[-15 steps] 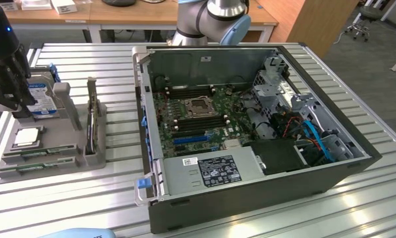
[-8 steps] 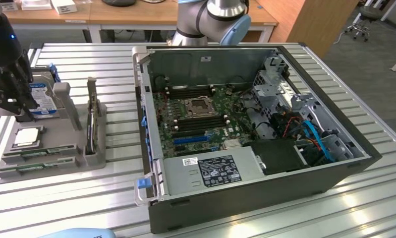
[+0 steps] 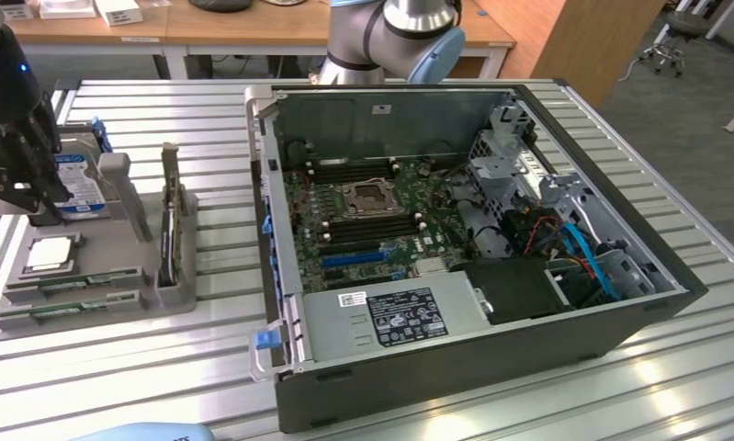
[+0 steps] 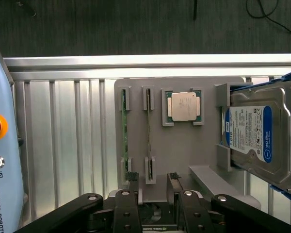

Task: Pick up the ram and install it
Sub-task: 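Pick up the ram and move it above insertion slot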

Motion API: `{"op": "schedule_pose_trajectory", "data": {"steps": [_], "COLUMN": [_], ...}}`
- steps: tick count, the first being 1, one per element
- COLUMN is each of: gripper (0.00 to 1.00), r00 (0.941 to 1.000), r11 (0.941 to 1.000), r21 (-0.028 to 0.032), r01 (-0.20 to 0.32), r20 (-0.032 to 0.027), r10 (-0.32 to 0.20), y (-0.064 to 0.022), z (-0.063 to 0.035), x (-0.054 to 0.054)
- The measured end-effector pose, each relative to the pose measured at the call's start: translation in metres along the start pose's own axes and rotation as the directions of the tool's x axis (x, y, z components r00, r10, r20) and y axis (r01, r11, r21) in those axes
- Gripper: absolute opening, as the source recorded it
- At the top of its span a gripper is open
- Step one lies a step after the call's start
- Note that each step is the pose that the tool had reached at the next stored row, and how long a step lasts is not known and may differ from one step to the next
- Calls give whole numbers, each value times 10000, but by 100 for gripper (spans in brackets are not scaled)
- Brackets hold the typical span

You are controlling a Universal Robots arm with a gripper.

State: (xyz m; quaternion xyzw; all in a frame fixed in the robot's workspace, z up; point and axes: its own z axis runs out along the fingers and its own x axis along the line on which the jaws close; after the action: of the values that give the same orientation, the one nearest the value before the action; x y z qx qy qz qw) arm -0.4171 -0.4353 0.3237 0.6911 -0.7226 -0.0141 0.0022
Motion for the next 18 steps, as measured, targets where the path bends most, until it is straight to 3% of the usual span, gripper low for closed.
{"op": "schedule_pose_trajectory", "data": {"steps": [18], "gripper": [37], "r00": [10000], "r11": [10000], "r21": [-2], "r01": [0], "r20": [-1], "r10": [0], "y": [-4], "z": [160], "x": [3]}}
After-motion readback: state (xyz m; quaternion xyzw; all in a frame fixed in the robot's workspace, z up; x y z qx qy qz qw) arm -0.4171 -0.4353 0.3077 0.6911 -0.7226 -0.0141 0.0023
